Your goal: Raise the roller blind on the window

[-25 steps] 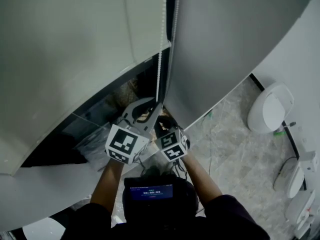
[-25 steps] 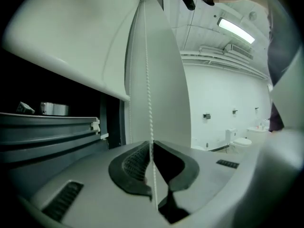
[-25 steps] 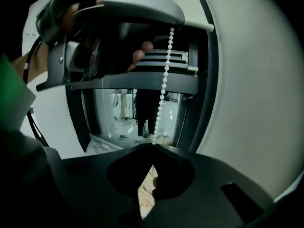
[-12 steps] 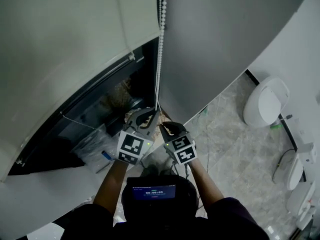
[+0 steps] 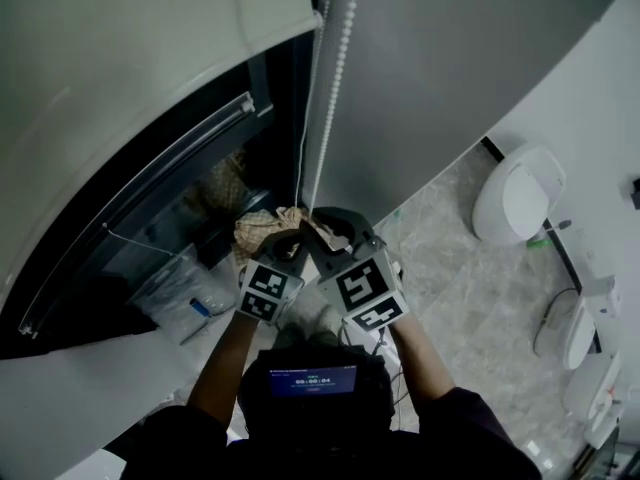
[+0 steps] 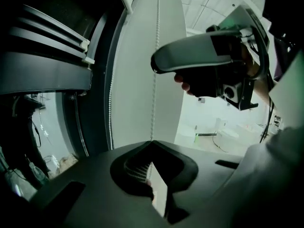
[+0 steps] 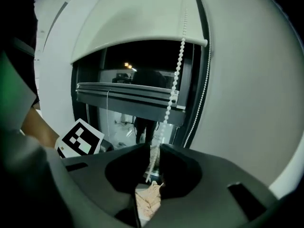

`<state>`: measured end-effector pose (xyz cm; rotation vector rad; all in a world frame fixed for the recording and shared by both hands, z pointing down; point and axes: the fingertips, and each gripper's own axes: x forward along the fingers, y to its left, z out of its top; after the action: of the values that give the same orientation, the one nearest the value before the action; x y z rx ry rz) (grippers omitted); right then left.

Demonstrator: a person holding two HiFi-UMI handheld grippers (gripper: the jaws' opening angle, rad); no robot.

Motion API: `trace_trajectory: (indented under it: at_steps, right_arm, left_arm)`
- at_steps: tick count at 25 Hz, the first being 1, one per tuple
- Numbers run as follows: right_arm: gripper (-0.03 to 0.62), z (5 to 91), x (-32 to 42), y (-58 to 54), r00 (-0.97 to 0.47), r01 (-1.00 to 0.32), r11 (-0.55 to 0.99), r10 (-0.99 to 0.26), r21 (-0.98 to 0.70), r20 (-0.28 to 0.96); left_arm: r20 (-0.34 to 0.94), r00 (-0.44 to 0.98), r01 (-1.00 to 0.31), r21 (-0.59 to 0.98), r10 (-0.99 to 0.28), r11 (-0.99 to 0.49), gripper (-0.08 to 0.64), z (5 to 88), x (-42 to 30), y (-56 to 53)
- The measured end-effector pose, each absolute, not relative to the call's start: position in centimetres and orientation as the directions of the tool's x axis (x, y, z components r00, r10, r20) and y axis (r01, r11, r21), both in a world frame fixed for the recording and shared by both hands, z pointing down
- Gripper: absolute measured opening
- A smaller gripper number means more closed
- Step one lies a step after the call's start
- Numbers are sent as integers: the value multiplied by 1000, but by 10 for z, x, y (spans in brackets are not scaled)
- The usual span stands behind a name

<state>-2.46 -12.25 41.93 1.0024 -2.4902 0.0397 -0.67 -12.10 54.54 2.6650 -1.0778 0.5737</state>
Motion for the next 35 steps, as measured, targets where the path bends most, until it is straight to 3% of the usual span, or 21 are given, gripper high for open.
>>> trace_trajectory:
  at_steps: [10,16,23,30,35]
  right_arm:
    - [18,422,-23,-138,-594,-697,695,-698,175,401]
    - [18,481,-19,-142,-587,-686,720,-631,101,508]
    - [18,557,-29,-130,-582,-663,749,-510,-6,633]
    - [18,597,-28,-119,-581,-673,735,-460,-79,671]
    - [18,597,-34,-116,-596,-651,755,-442,-82,670]
  left_arm:
    - [428,670,-700,91,-606,-709,9,539,-26,-117]
    - [298,694,-713,161,-655,-683,11,476,-51,-126]
    - [240,746,-651,68,-621,-756,11,416,-30,-132]
    - [246,799,-559,-36,-549,-828,12,386,-5,-117]
    - [230,772,-606,-12,-592,-795,11,380,-10,-130]
